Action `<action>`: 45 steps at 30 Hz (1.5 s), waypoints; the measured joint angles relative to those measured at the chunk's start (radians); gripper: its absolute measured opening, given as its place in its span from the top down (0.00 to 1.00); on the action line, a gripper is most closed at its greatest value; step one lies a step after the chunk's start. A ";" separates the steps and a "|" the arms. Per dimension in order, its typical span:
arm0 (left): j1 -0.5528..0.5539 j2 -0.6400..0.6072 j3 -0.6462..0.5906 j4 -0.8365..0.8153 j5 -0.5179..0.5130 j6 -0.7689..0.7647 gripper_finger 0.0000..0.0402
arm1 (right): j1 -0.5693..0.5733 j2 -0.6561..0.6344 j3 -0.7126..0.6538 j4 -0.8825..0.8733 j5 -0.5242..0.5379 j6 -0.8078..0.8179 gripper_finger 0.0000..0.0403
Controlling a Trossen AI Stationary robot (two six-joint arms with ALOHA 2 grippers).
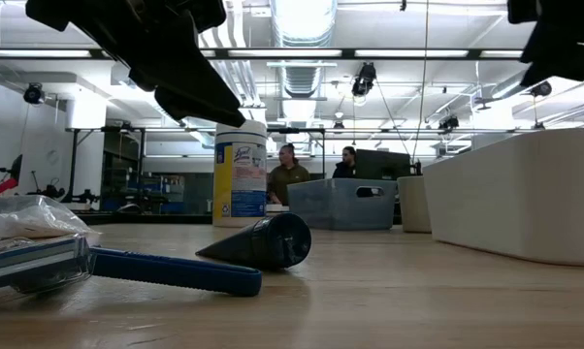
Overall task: Pick & Place Travel size toiletries
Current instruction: Put the blue razor into the top black bin
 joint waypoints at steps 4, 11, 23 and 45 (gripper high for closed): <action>-0.004 0.000 0.000 0.000 0.000 0.000 0.56 | 0.000 0.031 -0.033 0.132 0.007 -0.074 0.53; -0.008 0.000 -0.001 -0.011 0.016 0.000 0.56 | 0.000 0.126 -0.060 0.343 0.007 -0.251 0.58; -0.023 0.000 -0.001 -0.015 0.017 0.015 0.56 | 0.000 0.305 -0.061 0.492 0.003 -0.352 0.68; -0.024 0.000 -0.001 -0.030 0.019 -0.100 0.56 | 0.059 0.485 -0.061 0.807 -0.126 -0.489 0.87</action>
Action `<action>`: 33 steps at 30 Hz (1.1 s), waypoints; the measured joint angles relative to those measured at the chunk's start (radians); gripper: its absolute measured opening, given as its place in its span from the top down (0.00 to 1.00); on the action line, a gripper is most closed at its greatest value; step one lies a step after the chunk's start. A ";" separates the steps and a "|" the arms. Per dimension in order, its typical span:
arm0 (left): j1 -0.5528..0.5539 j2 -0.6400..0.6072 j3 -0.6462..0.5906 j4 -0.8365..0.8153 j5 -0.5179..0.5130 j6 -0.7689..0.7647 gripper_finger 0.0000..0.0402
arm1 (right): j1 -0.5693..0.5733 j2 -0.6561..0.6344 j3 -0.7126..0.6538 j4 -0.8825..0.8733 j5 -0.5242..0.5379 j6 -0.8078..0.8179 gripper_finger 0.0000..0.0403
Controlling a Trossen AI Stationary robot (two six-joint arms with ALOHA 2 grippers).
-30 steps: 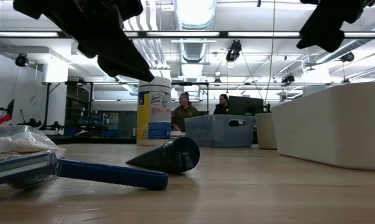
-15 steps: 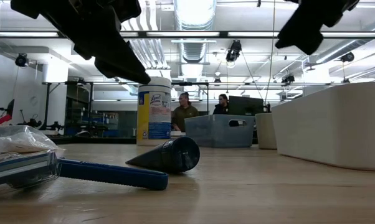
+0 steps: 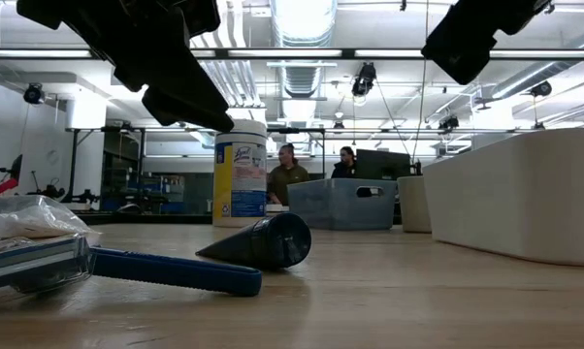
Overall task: Pick & Place Travel size toiletries
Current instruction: Put the blue razor into the top black bin
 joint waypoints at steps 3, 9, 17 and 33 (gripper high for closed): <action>-0.002 0.000 0.000 0.010 0.000 -0.015 0.56 | 0.037 0.026 0.000 0.030 0.001 0.000 0.88; -0.019 0.000 0.000 0.042 0.000 -0.016 0.56 | 0.112 0.061 0.000 0.096 0.006 0.000 0.91; -0.078 0.000 0.000 0.054 0.000 -0.016 0.56 | 0.170 0.124 0.000 0.198 0.007 0.019 0.91; -0.215 0.050 0.000 0.159 -0.028 -0.042 0.56 | 0.252 0.294 0.019 0.480 0.008 0.019 0.80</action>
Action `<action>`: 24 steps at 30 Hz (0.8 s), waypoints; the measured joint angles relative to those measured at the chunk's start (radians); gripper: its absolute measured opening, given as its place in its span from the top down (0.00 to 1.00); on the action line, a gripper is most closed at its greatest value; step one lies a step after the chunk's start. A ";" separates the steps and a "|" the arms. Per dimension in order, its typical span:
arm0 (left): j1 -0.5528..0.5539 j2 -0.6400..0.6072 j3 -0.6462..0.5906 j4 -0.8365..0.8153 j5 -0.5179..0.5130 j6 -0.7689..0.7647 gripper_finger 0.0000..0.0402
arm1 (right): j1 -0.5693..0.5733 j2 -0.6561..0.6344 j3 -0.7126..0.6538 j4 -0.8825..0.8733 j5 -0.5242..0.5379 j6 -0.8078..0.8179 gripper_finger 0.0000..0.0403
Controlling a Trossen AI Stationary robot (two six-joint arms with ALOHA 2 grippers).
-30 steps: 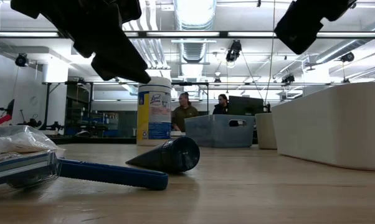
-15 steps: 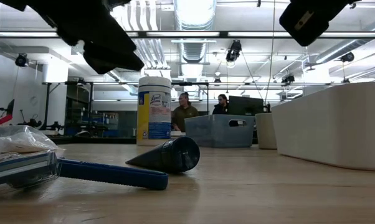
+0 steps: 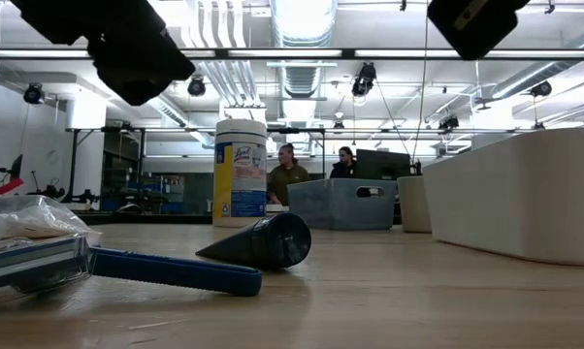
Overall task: Pick & Place Travel size toiletries
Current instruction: Put the blue razor into the top black bin
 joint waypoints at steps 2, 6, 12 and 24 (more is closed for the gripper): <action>-0.007 0.031 0.000 0.031 0.000 0.000 0.56 | 0.011 0.010 0.002 0.037 0.000 0.006 0.79; -0.021 0.090 0.000 0.063 0.003 -0.007 0.56 | 0.032 0.033 0.014 0.124 0.000 0.013 0.78; -0.037 0.153 0.011 0.069 0.008 -0.053 0.56 | 0.056 0.076 0.055 0.172 0.000 0.011 0.78; -0.062 0.340 0.111 0.085 0.016 -0.060 0.56 | 0.084 0.207 0.187 0.156 -0.003 -0.004 0.88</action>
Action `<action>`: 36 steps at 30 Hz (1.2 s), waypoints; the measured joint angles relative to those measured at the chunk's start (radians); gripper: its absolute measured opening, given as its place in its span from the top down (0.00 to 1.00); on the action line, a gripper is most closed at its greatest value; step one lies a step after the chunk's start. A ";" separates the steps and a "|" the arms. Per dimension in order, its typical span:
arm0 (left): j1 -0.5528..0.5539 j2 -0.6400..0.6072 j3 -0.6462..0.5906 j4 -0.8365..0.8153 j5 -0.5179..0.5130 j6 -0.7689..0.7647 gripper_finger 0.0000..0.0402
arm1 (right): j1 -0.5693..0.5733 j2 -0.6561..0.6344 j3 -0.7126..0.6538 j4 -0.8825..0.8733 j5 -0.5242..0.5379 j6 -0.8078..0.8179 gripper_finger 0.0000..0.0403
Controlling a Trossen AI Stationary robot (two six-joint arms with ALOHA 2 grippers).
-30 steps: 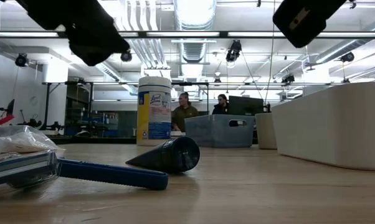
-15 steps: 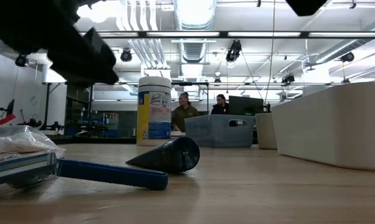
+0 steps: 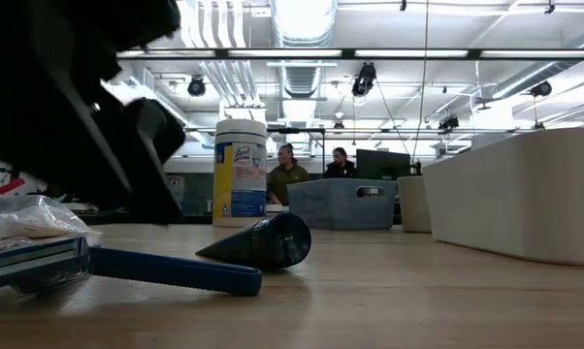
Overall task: Pick & Place Travel size toiletries
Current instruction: Put the blue razor into the top black bin
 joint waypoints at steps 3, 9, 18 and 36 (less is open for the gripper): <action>0.000 0.043 0.028 0.000 -0.002 0.002 0.56 | 0.005 0.027 0.032 0.001 -0.006 -0.008 0.90; 0.000 0.085 0.045 -0.020 -0.035 0.006 0.56 | 0.006 0.047 0.062 -0.006 -0.007 -0.009 0.92; 0.001 0.083 0.046 -0.082 -0.141 -0.008 0.56 | 0.010 0.047 0.090 -0.058 -0.007 -0.026 0.89; 0.001 0.084 0.047 -0.088 -0.141 -0.003 0.92 | 0.009 0.045 0.061 -0.059 0.004 -0.034 0.76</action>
